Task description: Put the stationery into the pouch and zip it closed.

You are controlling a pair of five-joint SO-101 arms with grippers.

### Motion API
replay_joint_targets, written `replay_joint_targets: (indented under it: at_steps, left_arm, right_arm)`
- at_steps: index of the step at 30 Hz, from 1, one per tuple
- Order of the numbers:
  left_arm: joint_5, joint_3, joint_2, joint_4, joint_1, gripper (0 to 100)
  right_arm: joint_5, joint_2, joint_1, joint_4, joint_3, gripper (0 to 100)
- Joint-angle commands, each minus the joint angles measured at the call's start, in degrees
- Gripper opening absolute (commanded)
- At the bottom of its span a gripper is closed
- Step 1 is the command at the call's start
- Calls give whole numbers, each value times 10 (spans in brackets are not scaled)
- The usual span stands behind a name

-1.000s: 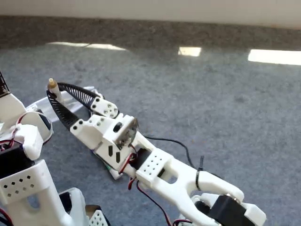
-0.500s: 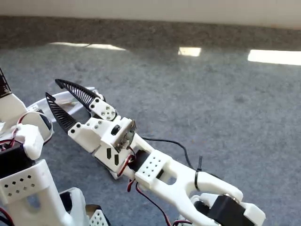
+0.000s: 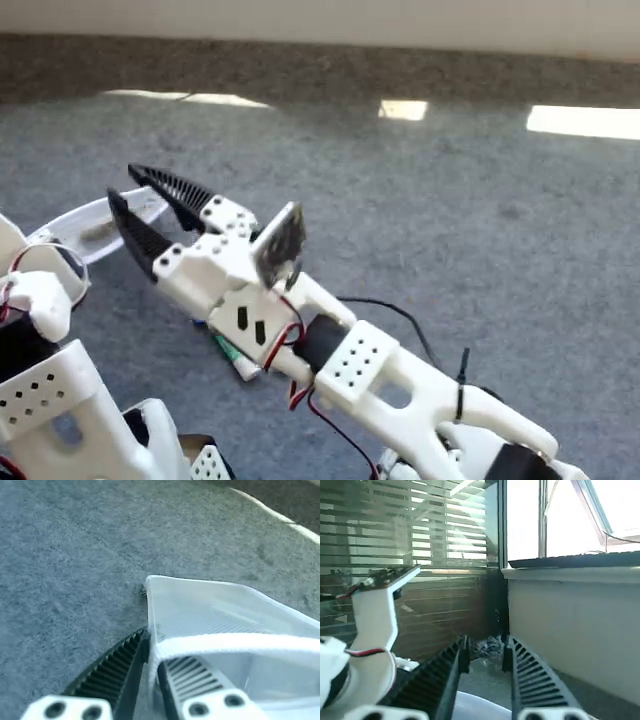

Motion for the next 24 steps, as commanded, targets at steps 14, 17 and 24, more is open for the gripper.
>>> replay_joint_targets:
  at_steps: [14,17,24]
  left_arm:
    - [32,-11,-1,-38,-122,7]
    - [32,-12,-1,-38,-131,7]
    - [32,-12,-1,-38,-135,7]
  right_arm:
    - [-47,-29,126,342,-216,108]
    - [-48,1,136,406,-265,108]
    - [-48,151,136,513,-378,108]
